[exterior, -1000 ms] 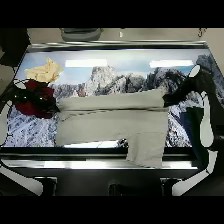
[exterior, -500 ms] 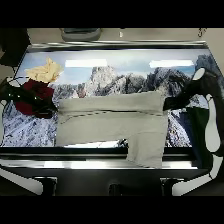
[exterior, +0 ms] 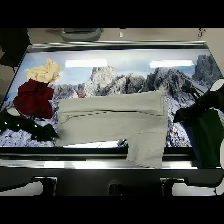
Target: Fold the shirts.
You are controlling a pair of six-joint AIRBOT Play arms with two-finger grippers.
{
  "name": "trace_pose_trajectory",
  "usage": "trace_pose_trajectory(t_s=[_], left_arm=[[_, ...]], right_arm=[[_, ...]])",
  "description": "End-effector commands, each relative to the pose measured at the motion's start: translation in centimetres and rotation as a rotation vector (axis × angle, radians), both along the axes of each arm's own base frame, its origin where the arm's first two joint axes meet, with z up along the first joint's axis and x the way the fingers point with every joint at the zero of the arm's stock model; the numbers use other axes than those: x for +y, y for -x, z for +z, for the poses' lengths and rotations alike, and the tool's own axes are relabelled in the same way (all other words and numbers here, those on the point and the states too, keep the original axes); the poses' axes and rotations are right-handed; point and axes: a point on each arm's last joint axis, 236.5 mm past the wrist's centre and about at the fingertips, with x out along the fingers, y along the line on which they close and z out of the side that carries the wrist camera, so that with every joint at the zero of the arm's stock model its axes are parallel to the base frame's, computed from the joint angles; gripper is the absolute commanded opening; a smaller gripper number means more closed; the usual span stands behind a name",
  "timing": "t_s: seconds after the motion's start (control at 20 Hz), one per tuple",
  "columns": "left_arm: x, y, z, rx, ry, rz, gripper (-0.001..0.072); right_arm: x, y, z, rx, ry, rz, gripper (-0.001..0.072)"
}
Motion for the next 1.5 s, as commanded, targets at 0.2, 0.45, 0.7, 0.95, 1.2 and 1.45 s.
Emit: trace_pose_trajectory(t_s=[0.2,0.45,0.7,0.95,1.2,1.45], left_arm=[[-1.3,1.4,-3.2,-0.062,-0.003,0.096,0.0264],[-1.1,0.2,-3.4,-0.105,-0.013,0.13,0.0029],[-1.2,0.3,-3.3,-0.12,-0.005,0.092,0.0029],[-1.3,0.4,-3.2,-0.116,-0.001,0.086,0.0028],[-1.2,0.5,-3.3,-0.129,-0.001,0.057,0.0029],[-0.1,-2.4,-0.1,-0.272,-0.037,0.02,0.0026]], right_arm=[[0.4,1.2,-0.3,0.012,-0.016,0.009,0.053],[2.0,5.7,-2.4,0.075,-0.041,0.023,0.0536],[7.3,11.6,-6.6,0.124,-0.19,-0.028,0.0576],[8.6,11.7,-9.1,0.095,-0.209,-0.124,0.0559],[8.5,10.0,-10.0,0.05,-0.181,-0.234,0.0042],[7.9,7.3,-5.5,-0.143,-0.176,-0.06,0.0039]])
